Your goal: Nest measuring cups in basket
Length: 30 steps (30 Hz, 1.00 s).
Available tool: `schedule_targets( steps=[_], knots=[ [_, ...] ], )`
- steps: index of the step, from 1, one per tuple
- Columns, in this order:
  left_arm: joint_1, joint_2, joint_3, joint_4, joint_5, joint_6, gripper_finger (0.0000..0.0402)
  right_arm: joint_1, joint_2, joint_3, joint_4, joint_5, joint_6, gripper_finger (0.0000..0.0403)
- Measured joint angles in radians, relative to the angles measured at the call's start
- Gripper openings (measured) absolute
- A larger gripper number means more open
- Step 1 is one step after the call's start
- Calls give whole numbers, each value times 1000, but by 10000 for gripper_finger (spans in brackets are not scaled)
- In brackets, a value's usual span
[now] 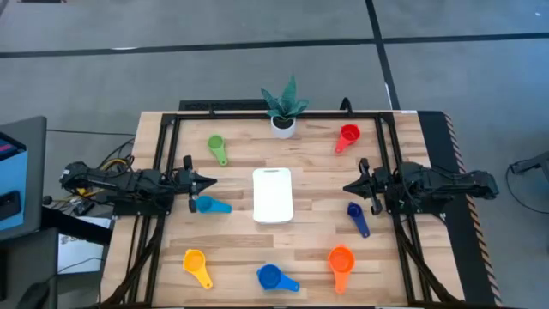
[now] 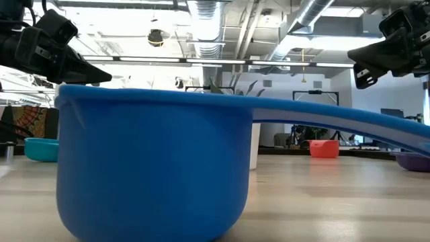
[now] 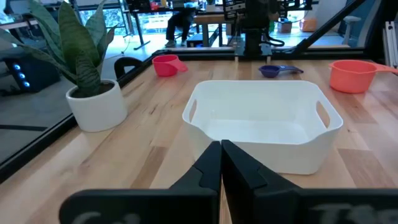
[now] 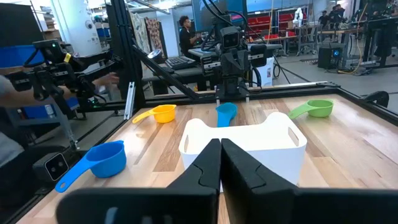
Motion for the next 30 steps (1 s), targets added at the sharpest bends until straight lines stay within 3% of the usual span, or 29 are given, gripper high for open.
schedule_targets(
  steps=[20,26,30],
  knots=[
    [0,0,0,0,0,0,0,0,0,0,0,0,0,29],
    [0,0,0,0,0,0,0,-7,0,0,1,4,-287,37],
    [0,0,0,0,0,0,0,-6,0,0,12,4,-332,37]
  ],
)
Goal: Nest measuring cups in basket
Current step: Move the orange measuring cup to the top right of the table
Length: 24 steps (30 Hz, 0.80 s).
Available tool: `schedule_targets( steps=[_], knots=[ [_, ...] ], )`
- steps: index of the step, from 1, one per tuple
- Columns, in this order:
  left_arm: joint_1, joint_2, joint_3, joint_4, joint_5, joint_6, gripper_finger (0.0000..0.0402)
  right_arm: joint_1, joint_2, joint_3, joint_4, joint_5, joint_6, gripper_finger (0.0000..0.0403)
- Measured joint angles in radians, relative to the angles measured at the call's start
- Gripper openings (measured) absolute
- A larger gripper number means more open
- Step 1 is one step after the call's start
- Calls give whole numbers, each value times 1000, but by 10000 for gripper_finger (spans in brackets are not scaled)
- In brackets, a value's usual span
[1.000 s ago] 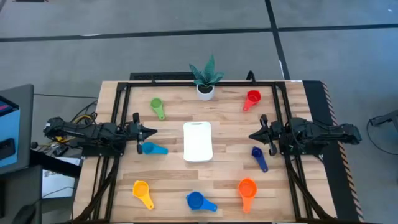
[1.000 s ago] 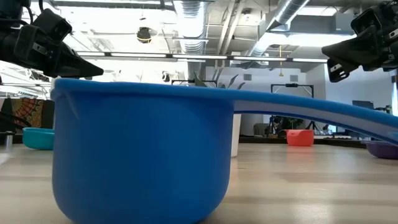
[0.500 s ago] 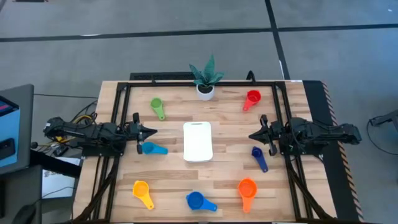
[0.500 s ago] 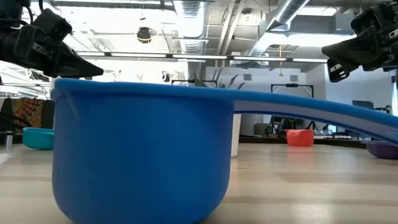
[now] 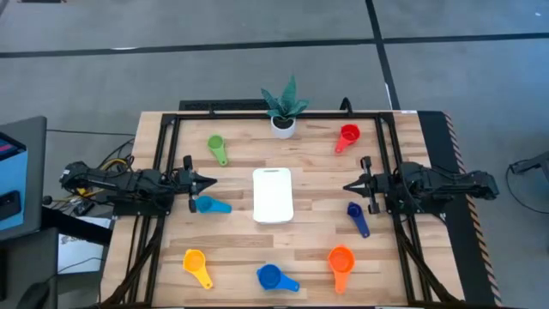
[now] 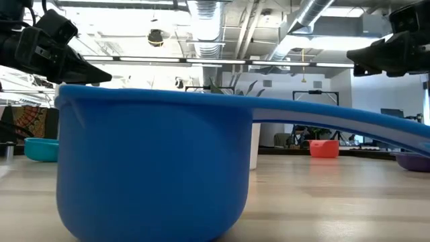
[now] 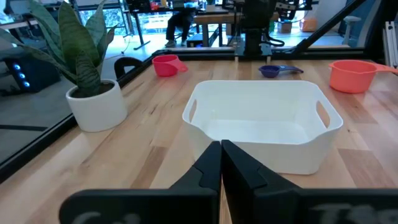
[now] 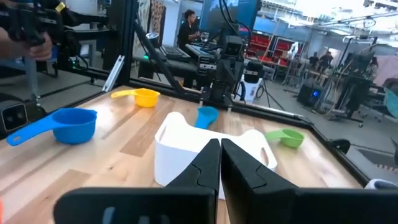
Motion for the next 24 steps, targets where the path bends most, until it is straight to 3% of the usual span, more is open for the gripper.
schedule_targets(
  steps=[3,5,9,11,14,17,21,24],
  knots=[
    [2,0,0,2,-20,1,0,0,0,0,21,-1,5,34],
    [9,0,0,4,-87,-1,0,-1,0,0,43,12,-5,31],
    [25,0,-1,23,-203,-15,0,-36,0,0,93,289,69,29],
    [42,1,-1,69,-315,-50,0,-68,2,0,51,401,144,30],
    [72,5,-1,109,-461,-116,0,-114,11,0,22,420,200,34],
    [109,11,-1,102,-457,-98,0,-145,15,0,29,413,338,36],
    [160,27,-20,98,-378,-74,0,-152,12,0,44,428,505,34],
    [210,45,-20,83,-364,-44,0,-164,32,1,24,596,626,26]
  ],
)
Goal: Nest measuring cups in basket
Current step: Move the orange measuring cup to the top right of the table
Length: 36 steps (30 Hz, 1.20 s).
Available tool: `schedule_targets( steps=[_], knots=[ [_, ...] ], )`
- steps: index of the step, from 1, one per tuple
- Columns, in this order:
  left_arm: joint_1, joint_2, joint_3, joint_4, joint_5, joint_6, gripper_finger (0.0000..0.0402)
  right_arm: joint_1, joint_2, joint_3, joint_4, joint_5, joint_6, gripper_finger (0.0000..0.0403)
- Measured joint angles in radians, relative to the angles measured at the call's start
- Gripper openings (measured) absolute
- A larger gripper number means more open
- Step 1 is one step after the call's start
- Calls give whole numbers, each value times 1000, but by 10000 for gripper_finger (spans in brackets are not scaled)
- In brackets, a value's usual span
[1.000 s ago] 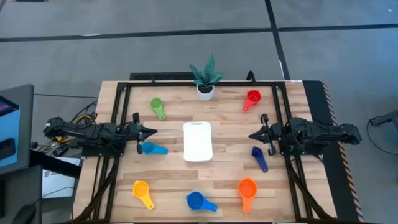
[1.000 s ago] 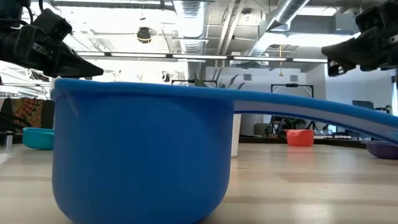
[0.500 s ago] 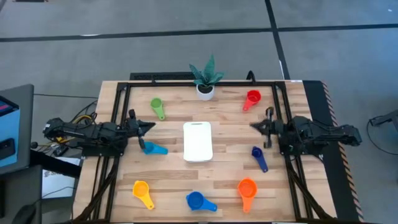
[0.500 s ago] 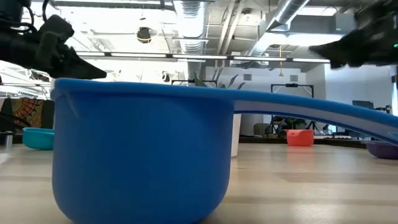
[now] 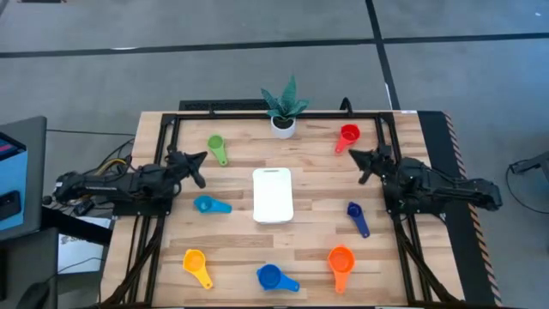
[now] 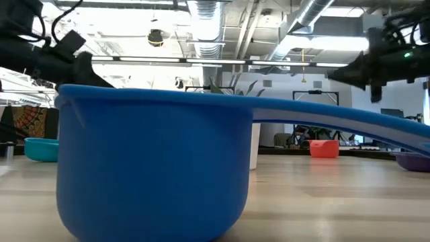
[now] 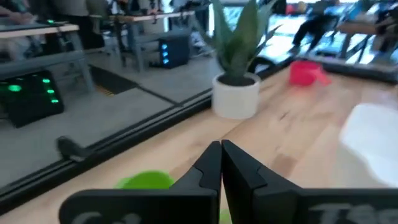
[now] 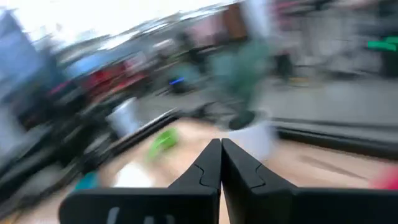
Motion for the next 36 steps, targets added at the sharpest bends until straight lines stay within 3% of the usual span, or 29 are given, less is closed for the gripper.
schedule_targets(
  steps=[2,8,16,23,26,29,32,36],
  knots=[
    [35,2,0,12,-5,10,0,-21,56,0,0,49,32,20],
    [148,3,-1,104,-12,32,0,-160,221,22,-78,40,129,28],
    [268,3,-2,103,-79,-15,0,-385,437,36,-90,-104,180,110],
    [313,4,-3,8,94,67,0,-455,527,35,63,-150,6,185],
    [322,9,0,45,47,83,0,-467,550,51,83,-193,23,198],
    [322,4,7,34,73,61,0,-472,556,151,-35,-263,-23,197],
    [320,3,16,48,175,70,2,-437,590,286,-239,-318,-102,180],
    [313,3,21,47,351,-45,29,-316,662,463,-531,-377,-104,155]
  ],
)
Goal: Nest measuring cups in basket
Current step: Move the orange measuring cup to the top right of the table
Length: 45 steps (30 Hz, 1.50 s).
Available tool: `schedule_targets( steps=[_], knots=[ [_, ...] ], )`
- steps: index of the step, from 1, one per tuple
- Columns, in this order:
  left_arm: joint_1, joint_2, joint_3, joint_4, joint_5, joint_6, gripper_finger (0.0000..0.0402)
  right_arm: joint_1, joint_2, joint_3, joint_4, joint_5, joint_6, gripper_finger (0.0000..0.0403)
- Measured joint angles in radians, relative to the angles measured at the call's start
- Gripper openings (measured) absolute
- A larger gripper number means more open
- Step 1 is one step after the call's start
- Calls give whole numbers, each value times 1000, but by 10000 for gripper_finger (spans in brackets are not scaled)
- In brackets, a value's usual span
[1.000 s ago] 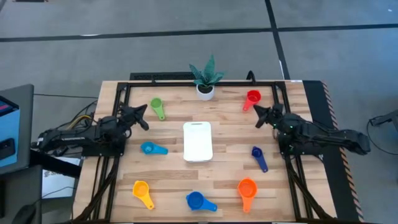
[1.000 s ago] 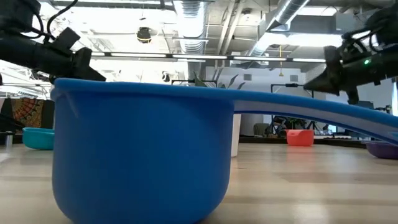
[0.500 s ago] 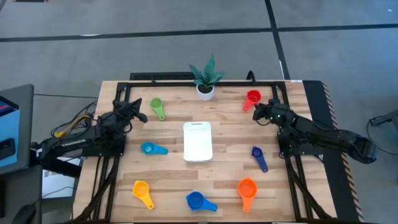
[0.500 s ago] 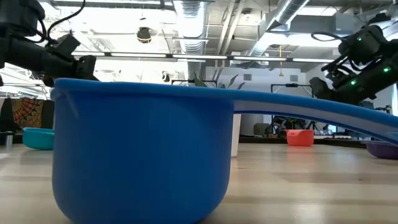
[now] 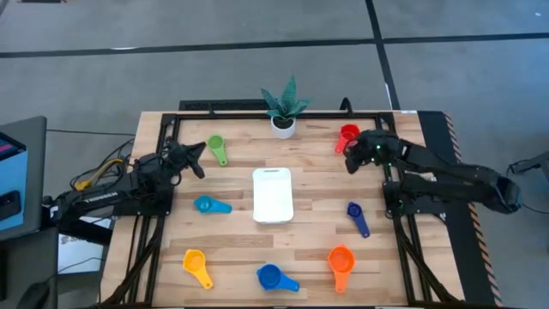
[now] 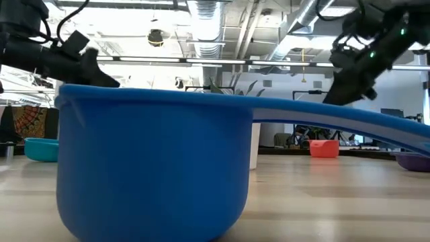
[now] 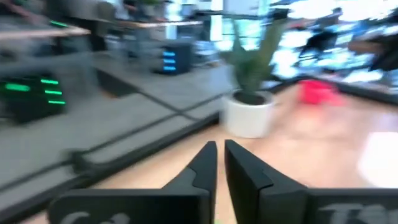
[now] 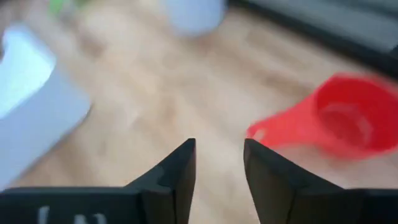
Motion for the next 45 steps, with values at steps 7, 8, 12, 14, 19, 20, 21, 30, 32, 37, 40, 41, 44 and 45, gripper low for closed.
schedule_targets(
  steps=[7,8,12,14,19,20,21,30,32,37,40,41,44,45],
  knots=[
    [-82,0,2,-1,210,-212,89,441,76,78,-174,23,286,143],
    [-102,0,2,2,220,-229,93,514,84,80,-171,47,341,144],
    [-198,0,2,8,205,-263,98,785,134,81,-127,160,542,150],
    [-249,7,2,30,168,-271,98,896,175,81,-107,202,636,153],
    [-365,70,3,141,83,-236,98,1071,318,123,-150,250,863,153],
    [-385,91,3,157,63,-222,98,1090,350,146,-187,254,893,152],
    [-402,111,3,172,36,-207,98,1103,380,172,-232,255,917,151],
    [-497,302,4,363,-34,-186,98,1136,544,370,-572,251,1022,160],
    [-511,361,4,423,-40,-186,98,1130,543,382,-566,257,1018,163],
    [-533,534,5,610,-40,-181,98,1099,540,383,-546,238,1022,167],
    [-549,639,12,692,-42,-181,99,1086,540,383,-523,167,1024,167],
    [-554,671,23,703,-52,-181,99,1084,540,383,-509,138,1025,166],
    [-556,793,94,710,-125,-197,98,1078,540,383,-471,59,1025,167],
    [-554,843,126,709,-135,-192,98,1073,540,383,-467,38,1021,167]
  ],
)
